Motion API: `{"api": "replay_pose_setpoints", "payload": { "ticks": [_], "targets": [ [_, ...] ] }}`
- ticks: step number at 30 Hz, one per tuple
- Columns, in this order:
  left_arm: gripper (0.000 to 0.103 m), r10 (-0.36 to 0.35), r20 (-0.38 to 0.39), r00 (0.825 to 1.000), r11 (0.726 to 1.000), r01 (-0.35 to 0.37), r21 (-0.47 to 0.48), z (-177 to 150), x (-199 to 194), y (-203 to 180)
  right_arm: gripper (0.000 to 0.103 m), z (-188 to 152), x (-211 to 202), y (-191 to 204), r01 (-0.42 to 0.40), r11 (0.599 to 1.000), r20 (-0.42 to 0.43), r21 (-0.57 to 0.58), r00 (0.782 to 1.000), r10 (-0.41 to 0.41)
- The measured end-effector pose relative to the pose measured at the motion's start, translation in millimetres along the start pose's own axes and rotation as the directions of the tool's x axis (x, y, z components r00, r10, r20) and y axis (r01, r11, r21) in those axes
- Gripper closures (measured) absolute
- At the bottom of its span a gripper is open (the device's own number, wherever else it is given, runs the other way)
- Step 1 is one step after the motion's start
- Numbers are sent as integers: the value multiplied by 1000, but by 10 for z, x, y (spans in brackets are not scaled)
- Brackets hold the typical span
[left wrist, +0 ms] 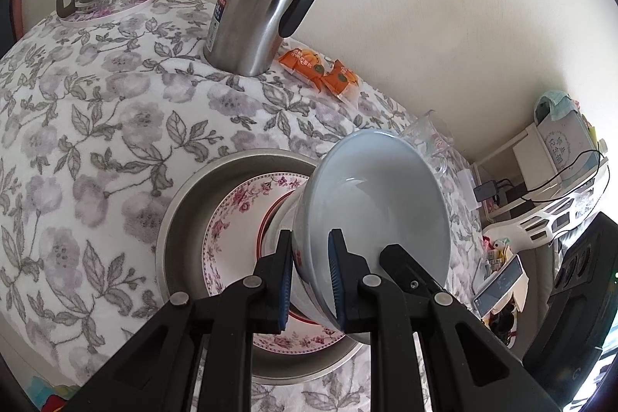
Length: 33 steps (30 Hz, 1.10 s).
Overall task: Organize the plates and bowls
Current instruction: 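Lower the white bowl into the MAX bowl with both grippers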
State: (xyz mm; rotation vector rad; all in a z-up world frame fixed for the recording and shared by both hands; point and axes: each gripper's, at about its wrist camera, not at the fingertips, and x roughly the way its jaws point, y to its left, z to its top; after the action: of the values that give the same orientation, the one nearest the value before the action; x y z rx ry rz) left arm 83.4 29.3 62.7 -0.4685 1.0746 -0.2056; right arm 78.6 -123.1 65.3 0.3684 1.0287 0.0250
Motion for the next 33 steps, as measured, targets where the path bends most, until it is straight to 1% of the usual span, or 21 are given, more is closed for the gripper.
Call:
{"api": "replay_pose_setpoints", "payload": {
  "ticks": [10,33],
  "targets": [
    [84,27,-22,999,1000,-27,-10,-4,73,4,86,-15,68,-26,16,1000,-34,11,999,-16],
    [84,15,-16,1000,999,-15,-28,18,69,29,81,4,64,-19,9,1000,-57,26,998,-8]
  ]
}}
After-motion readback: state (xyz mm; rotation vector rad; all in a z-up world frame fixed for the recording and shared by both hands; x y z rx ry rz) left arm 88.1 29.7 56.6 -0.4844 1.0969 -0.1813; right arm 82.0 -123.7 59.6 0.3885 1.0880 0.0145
